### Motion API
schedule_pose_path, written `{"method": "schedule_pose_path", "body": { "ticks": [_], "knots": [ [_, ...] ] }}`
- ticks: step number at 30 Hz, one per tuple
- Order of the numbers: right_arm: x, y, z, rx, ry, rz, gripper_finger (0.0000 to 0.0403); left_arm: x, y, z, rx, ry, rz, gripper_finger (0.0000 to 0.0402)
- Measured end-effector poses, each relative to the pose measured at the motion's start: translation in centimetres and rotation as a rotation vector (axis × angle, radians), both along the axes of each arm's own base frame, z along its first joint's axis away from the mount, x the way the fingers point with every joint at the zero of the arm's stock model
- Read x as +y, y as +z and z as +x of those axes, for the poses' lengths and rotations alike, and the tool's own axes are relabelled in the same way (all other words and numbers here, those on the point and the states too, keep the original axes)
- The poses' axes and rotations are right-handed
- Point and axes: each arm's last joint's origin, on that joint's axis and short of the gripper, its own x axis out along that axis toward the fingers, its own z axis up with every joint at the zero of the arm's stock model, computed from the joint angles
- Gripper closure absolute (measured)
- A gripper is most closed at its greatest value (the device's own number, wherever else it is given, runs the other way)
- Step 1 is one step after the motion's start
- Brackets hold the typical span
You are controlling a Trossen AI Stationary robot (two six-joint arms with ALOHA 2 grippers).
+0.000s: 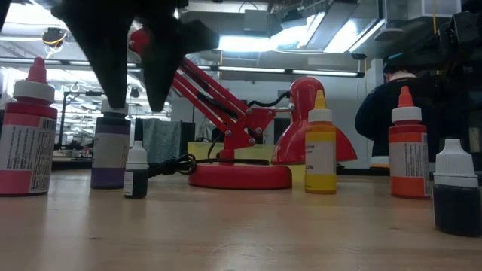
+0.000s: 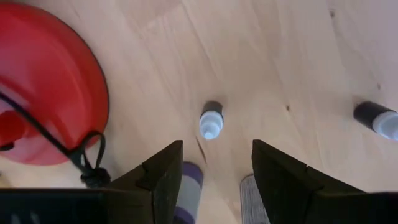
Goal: Pick & Place food coloring
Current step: Put the black food coloring bottle into the yellow bin
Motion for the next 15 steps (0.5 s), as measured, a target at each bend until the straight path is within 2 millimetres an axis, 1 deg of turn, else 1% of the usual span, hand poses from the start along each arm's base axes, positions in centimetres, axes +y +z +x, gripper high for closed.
{"method": "schedule_pose_path", "body": {
  "ticks": [10,15],
  "knots": [
    [0.0,0.0,0.0,-0.001,0.0,0.0,0.0056,0.2,-2.4,0.0,-0.022,-0.025,-0.015,0.0217],
    [0.0,0.0,0.0,0.0,0.0,0.0,0.0056,0.8,-3.5,0.0,-0.024,-0.012,-0.026,0.0217]
  ]
}}
